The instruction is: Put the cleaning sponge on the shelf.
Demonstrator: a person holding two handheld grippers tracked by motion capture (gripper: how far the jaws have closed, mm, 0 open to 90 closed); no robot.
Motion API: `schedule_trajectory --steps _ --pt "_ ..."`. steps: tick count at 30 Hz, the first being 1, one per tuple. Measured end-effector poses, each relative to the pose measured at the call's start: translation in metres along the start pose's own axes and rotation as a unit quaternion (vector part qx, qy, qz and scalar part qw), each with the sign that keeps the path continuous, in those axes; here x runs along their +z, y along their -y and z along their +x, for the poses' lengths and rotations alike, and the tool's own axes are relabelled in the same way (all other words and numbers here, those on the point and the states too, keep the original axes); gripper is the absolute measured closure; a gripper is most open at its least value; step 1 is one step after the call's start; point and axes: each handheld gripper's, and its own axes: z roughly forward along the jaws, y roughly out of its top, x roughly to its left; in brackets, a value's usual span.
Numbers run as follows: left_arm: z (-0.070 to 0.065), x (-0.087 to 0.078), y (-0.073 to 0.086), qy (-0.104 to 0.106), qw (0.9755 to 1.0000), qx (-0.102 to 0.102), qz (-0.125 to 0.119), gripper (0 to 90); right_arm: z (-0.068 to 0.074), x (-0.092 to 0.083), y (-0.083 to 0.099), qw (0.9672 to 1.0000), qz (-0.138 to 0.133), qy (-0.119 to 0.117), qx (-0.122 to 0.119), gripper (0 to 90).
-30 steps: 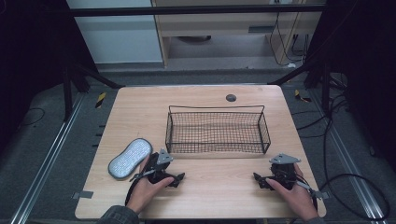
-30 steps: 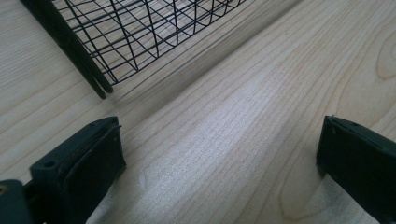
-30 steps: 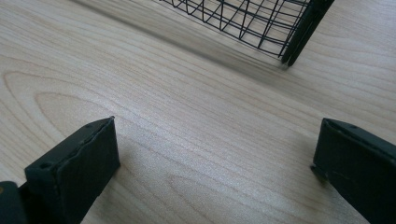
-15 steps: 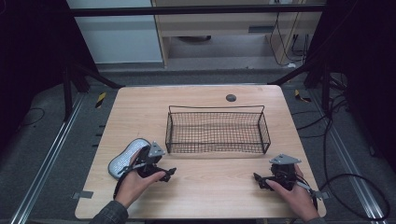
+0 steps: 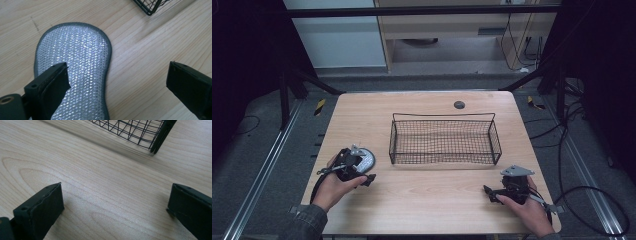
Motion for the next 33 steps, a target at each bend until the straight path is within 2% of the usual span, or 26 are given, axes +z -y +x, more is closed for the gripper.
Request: schedule_trajectory --steps 11,16,24,26,29,31,33 --pt "0.02 -0.007 0.004 -0.006 0.9998 0.002 0.021 4.9 0.0 0.0 0.0 1.0 0.0 0.0 0.0 0.4" --pt "0.026 -0.002 0.007 -0.004 0.9994 0.002 0.035 3.7 0.0 0.0 0.0 1.0 0.0 0.0 0.0 0.4" --pt "0.037 0.006 0.01 -0.008 0.999 0.007 0.044 3.6 0.0 0.0 0.0 1.0 0.0 0.001 0.001 0.4" --pt "0.04 0.008 0.01 0.0 0.9989 0.005 0.046 3.8 0.0 0.0 0.0 1.0 0.0 0.001 0.001 0.4" --pt "0.044 0.012 0.009 -0.006 0.9988 0.01 0.048 3.7 0.0 0.0 0.0 1.0 0.0 0.001 0.001 0.4" --pt "0.046 0.015 0.009 0.003 0.9986 0.006 0.052 3.9 0.0 0.0 0.0 1.0 0.0 0.001 0.001 0.4" --pt "0.048 0.018 0.009 0.003 0.9984 0.006 0.056 3.8 0.0 0.0 0.0 1.0 0.0 0.001 0.001 0.4"
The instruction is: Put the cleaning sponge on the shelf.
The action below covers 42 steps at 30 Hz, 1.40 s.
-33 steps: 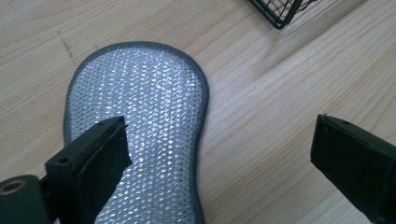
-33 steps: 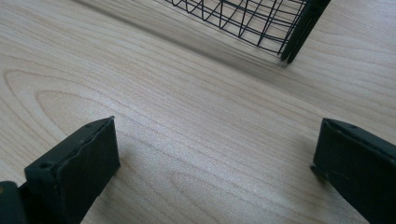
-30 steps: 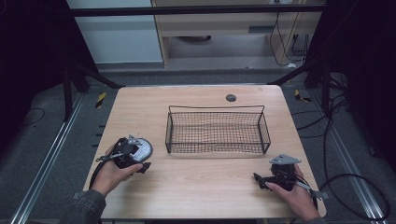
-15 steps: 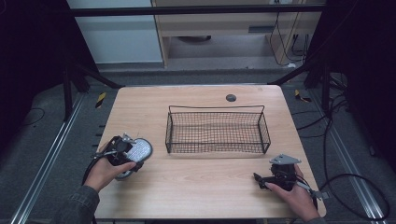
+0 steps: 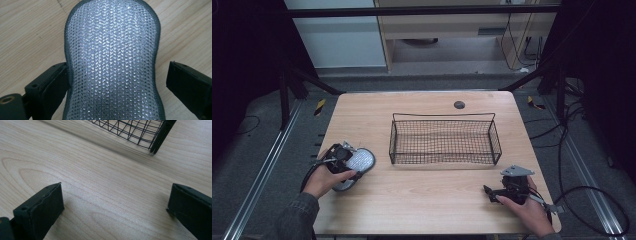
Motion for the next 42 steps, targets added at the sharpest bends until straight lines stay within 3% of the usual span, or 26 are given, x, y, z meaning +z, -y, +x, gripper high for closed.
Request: schedule_trajectory --steps 16,21,27,42 --pt "0.012 0.016 0.003 0.019 0.9993 -0.026 0.019 3.1 0.0 0.0 0.0 1.0 0.0 0.0 0.0 0.4" --pt "0.014 0.015 0.003 0.022 0.9992 -0.028 0.016 6.3 0.0 0.0 0.0 1.0 0.0 0.0 0.001 0.4" --pt "0.01 0.011 0.002 0.017 0.9996 -0.011 0.017 11.3 0.0 0.0 0.0 1.0 0.0 -0.001 0.001 0.4" --pt "0.0 -0.03 -0.003 -0.01 0.9984 0.023 -0.051 13.2 0.0 0.0 0.0 1.0 0.0 0.0 0.0 0.4"
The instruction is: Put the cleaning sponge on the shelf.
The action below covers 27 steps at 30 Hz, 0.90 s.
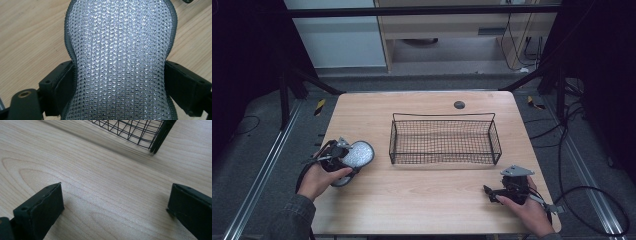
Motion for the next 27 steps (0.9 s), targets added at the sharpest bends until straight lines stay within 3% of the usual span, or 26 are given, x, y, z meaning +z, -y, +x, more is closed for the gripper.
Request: schedule_trajectory --steps 11,15,18,27 --pt "-0.003 -0.027 -0.011 -0.01 0.9993 0.026 -0.024 13.5 0.0 0.0 0.0 1.0 0.0 -0.001 -0.001 0.4" --pt "-0.006 -0.035 -0.02 -0.016 0.9986 0.037 -0.033 13.8 0.0 0.0 0.0 1.0 0.0 0.0 -0.001 0.4" --pt "-0.011 -0.046 -0.033 -0.022 0.9972 0.057 -0.043 13.9 0.0 0.0 0.0 1.0 0.0 0.0 0.0 0.4" --pt "-0.016 -0.059 -0.055 -0.027 0.9952 0.078 -0.053 13.9 0.0 0.0 0.0 1.0 0.0 0.0 -0.001 0.4"
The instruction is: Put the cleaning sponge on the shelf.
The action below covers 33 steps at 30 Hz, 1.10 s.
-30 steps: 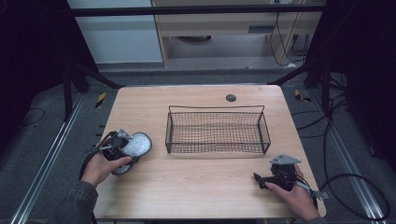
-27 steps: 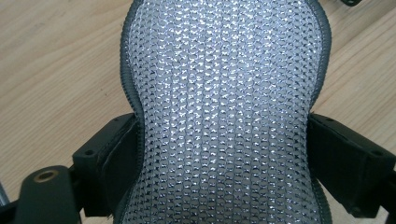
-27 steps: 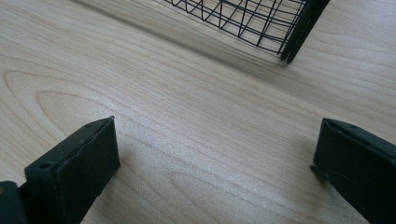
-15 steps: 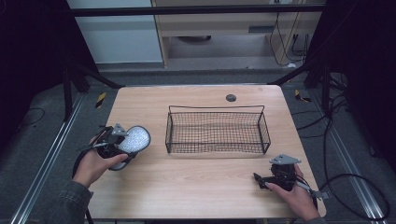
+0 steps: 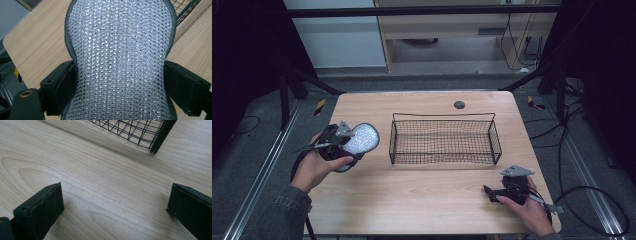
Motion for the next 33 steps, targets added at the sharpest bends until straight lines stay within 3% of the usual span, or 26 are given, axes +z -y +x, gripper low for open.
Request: schedule_trajectory --steps 8,21,33 --pt "-0.001 -0.008 -0.021 -0.005 0.9997 0.025 -0.006 13.9 0.0 0.0 0.0 1.0 0.0 0.0 0.0 0.4" --pt "-0.005 -0.014 -0.044 -0.004 0.9986 0.048 -0.022 13.9 0.0 0.0 0.0 1.0 0.0 0.0 0.0 0.4" --pt "-0.014 -0.008 -0.079 -0.004 0.9959 0.087 -0.025 14.2 0.0 0.0 0.0 1.0 0.0 0.0 0.001 0.4"
